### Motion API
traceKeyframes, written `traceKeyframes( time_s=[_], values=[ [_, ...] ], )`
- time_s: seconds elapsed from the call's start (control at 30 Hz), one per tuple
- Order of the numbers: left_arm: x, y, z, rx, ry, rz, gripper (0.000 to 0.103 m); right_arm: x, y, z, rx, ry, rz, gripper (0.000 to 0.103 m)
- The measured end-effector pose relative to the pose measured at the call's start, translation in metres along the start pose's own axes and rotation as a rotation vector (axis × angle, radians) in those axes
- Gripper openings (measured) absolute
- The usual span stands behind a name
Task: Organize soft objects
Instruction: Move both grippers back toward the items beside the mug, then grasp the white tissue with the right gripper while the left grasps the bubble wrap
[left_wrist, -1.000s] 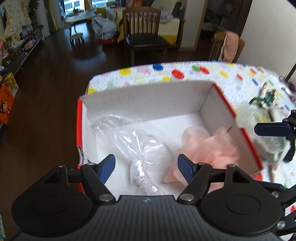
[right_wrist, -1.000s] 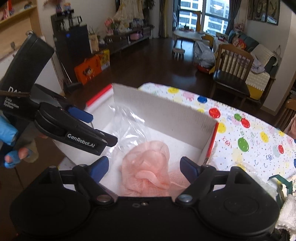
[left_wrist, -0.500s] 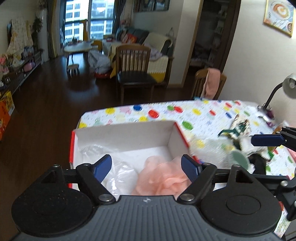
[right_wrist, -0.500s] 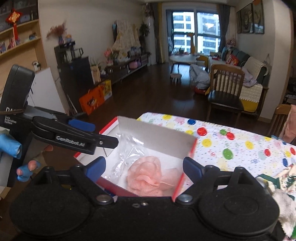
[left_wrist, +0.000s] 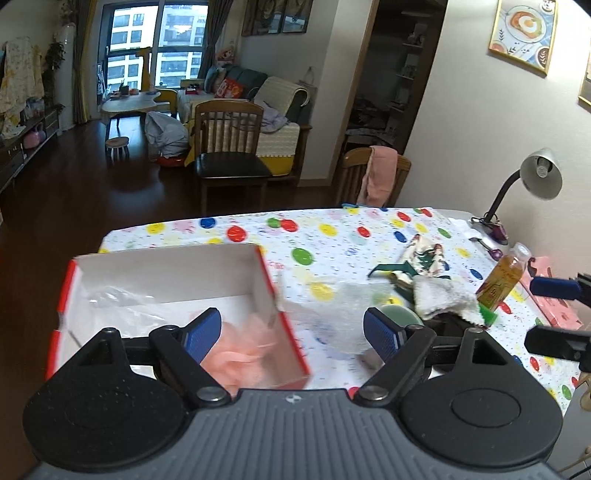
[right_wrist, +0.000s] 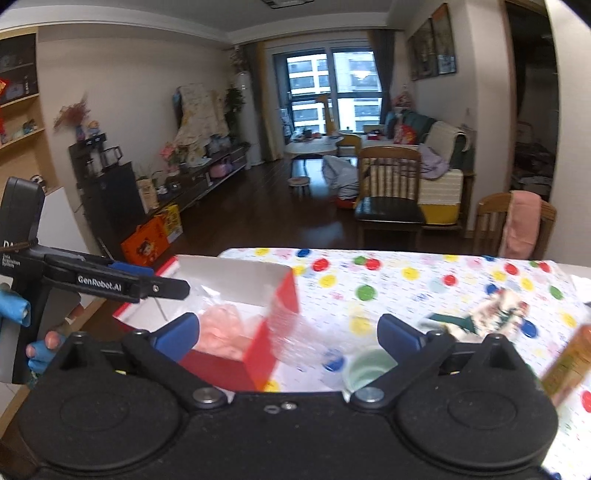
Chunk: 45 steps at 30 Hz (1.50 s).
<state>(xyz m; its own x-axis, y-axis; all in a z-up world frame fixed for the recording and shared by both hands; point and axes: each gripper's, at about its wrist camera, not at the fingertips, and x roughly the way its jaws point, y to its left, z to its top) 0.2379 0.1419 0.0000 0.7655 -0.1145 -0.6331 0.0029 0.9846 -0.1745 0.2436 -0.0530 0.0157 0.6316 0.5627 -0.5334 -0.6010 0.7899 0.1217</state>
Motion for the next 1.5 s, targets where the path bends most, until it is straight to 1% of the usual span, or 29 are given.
traceKeyframes(
  time_s=[0.2, 0.4, 0.5, 0.57, 0.63, 0.73, 0.87, 0.93, 1.03, 1.2, 1.37, 1.5],
  values=[
    [0.02, -0.04, -0.005, 0.004, 0.013, -0.007, 0.088, -0.019, -0.039, -0.028, 0.007, 0.002, -0.031, 0.103],
    [0.044, -0.072, -0.008, -0.005, 0.055, 0.0, 0.088, -0.03, -0.075, -0.057, 0.006, 0.038, -0.077, 0.103],
    [0.056, -0.084, -0.007, -0.014, 0.068, 0.007, 0.088, -0.034, -0.091, -0.068, 0.013, 0.05, -0.067, 0.103],
    [0.067, -0.094, -0.008, 0.006, 0.079, 0.01, 0.088, -0.031, -0.097, -0.074, 0.01, 0.065, -0.054, 0.103],
    [0.08, -0.104, -0.011, 0.068, 0.109, -0.014, 0.088, -0.028, -0.102, -0.082, -0.004, 0.081, -0.041, 0.103],
    [0.1, -0.118, -0.019, 0.17, 0.146, 0.013, 0.088, -0.019, -0.107, -0.094, -0.016, 0.118, -0.01, 0.103],
    [0.121, -0.12, -0.024, 0.276, 0.192, 0.019, 0.088, -0.001, -0.105, -0.106, -0.047, 0.173, 0.038, 0.103],
    [0.13, -0.119, -0.024, 0.328, 0.219, 0.027, 0.088, 0.013, -0.104, -0.112, -0.064, 0.209, 0.047, 0.103],
    [0.141, -0.119, -0.025, 0.428, 0.242, 0.044, 0.088, 0.033, -0.101, -0.122, -0.082, 0.251, 0.065, 0.103],
    [0.157, -0.124, -0.032, 0.596, 0.261, 0.08, 0.088, 0.06, -0.095, -0.135, -0.137, 0.296, 0.066, 0.102],
    [0.174, -0.125, -0.04, 0.661, 0.278, 0.107, 0.088, 0.085, -0.091, -0.139, -0.169, 0.311, 0.054, 0.102],
    [0.186, -0.126, -0.049, 0.706, 0.28, 0.158, 0.088, 0.106, -0.092, -0.14, -0.173, 0.324, 0.023, 0.101]
  ],
)
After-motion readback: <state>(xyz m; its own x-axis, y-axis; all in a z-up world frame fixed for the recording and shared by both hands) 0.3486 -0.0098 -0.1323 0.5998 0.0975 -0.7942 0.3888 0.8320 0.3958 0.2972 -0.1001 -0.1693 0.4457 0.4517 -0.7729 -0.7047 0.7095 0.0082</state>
